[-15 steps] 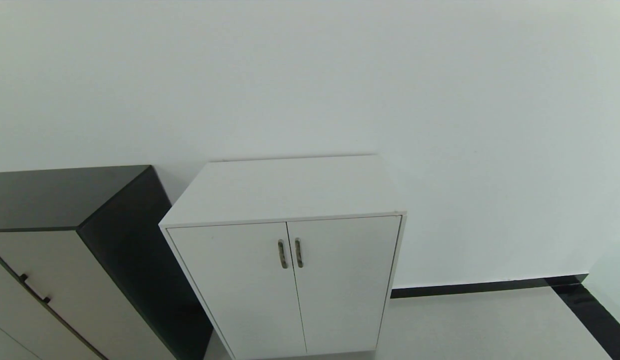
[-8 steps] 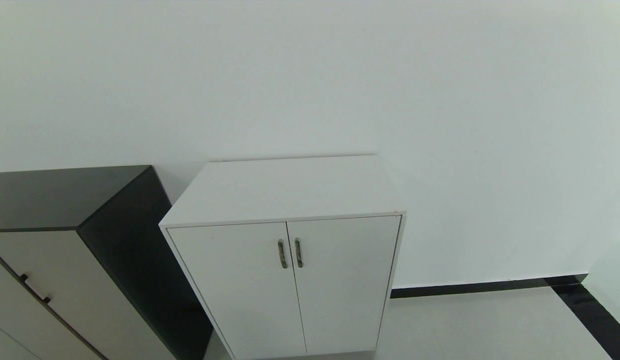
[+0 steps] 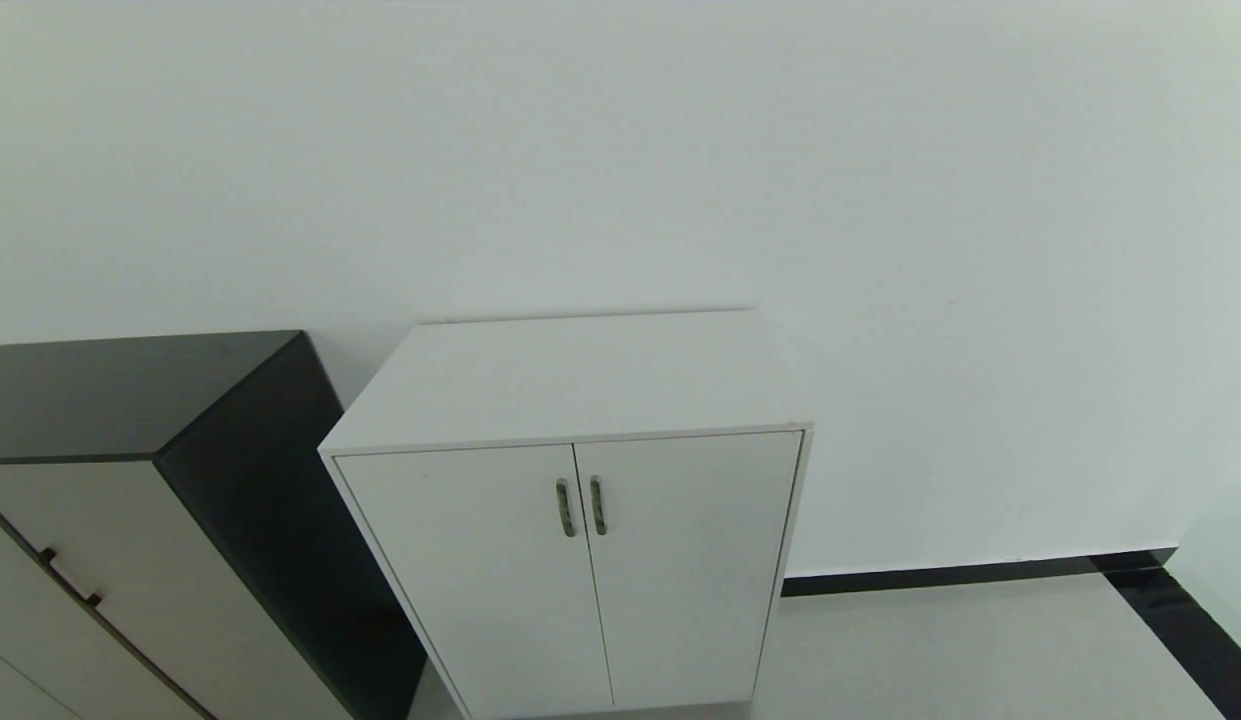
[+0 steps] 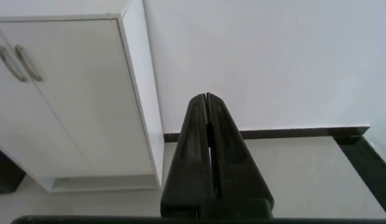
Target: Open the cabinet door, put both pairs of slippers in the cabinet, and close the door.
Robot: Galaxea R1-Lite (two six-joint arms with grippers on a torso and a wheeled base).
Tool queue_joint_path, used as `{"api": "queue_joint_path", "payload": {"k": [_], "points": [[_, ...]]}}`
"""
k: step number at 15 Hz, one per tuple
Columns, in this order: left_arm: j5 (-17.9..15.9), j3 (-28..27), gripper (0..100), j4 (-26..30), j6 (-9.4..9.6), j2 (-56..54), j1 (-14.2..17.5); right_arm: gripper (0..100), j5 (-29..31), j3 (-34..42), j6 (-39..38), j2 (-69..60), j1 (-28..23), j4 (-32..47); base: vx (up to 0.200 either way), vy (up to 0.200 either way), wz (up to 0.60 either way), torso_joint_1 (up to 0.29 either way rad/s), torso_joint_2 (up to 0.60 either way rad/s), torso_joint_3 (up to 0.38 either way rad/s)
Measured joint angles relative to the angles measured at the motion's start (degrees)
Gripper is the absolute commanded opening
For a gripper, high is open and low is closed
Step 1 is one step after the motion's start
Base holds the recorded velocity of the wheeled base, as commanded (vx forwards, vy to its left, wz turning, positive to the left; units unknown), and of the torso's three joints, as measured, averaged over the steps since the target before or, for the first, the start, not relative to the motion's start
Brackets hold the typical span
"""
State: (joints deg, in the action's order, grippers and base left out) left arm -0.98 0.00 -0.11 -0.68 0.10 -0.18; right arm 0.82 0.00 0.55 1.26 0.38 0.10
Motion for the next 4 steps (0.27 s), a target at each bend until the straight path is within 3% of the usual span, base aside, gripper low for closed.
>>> {"api": "queue_joint_path", "payload": {"k": [4], "points": [[0.00,0.00,0,-0.02,0.24,0.00,-0.06,0,0.20,-0.02,-0.26,-1.16,-0.27,-0.05,0.000,0.000,0.00,0.000,0.00,0.000]]}}
